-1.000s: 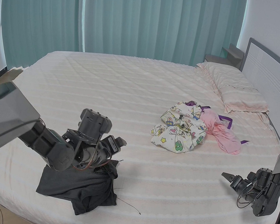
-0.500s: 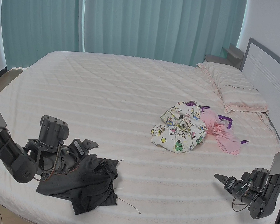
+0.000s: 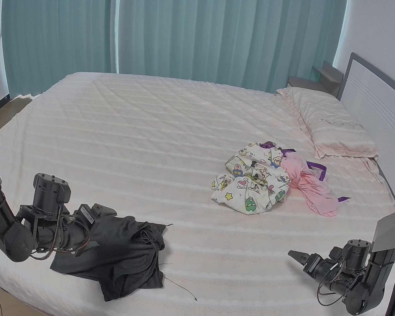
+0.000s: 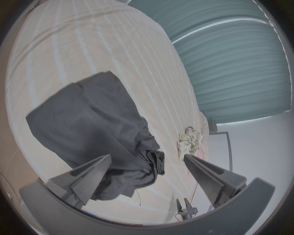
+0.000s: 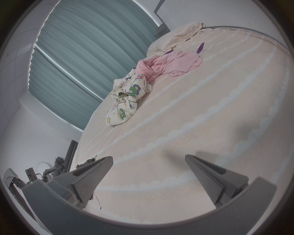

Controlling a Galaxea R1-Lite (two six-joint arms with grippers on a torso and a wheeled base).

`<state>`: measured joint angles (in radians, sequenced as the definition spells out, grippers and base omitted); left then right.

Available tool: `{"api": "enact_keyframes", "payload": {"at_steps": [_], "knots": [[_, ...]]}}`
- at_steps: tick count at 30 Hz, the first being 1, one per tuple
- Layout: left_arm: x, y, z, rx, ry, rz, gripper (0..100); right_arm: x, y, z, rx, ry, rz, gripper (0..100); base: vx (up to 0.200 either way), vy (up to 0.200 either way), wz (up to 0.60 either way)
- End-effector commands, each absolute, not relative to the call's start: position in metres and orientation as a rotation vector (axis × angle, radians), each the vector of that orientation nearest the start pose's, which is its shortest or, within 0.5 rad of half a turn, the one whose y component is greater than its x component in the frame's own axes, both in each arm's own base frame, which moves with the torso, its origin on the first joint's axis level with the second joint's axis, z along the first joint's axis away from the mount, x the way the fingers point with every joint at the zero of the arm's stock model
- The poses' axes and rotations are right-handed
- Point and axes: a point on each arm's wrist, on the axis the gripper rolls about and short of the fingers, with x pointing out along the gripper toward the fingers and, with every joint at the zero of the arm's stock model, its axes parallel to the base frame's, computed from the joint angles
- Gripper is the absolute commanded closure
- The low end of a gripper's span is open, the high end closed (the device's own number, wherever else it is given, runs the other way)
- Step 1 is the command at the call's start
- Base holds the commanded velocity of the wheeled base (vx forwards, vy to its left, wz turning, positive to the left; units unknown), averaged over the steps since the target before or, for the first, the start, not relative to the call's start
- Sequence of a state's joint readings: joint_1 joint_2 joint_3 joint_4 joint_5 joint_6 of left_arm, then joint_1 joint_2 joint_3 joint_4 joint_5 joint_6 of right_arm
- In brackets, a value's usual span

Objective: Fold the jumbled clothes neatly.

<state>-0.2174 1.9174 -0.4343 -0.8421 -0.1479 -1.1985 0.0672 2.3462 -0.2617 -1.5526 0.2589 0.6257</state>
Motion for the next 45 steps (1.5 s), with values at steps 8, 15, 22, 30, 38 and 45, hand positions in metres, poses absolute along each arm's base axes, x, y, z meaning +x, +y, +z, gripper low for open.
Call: {"api": "enact_keyframes", "payload": {"at_steps": [8, 15, 22, 30, 38, 45], "knots": [[0.268, -0.039, 0.047, -1.181, 0.812, 0.081, 0, 0.276, 0.032, -0.023, 0.646, 0.598, 0.142, 0, 0.0, 0.2, 0.0], [0.268, -0.038, 0.046, -1.181, 0.814, 0.086, 0, 0.277, 0.043, -0.015, 0.623, 0.562, 0.14, 0, 0.0, 0.2, 0.0], [0.27, -0.039, 0.042, -1.181, 0.83, 0.089, 0, 0.28, 0.07, 0.0, 0.591, 0.495, 0.193, 0, 0.0, 0.2, 0.0], [0.271, -0.039, 0.041, -1.181, 0.835, 0.084, 0, 0.28, 0.129, 0.004, 0.523, 0.481, 0.319, 0, 0.0, 0.175, 0.0], [0.272, -0.04, 0.036, -1.175, 0.828, 0.08, 0, 0.302, 0.155, -0.001, 0.271, 0.512, 0.404, 0, 0.0, 0.0, 0.0], [0.274, -0.041, 0.029, -1.171, 0.828, 0.076, 0, 0.324, 0.165, -0.01, 0.136, 0.54, 0.428, 0, 0.0, 0.0, 0.0]]}}
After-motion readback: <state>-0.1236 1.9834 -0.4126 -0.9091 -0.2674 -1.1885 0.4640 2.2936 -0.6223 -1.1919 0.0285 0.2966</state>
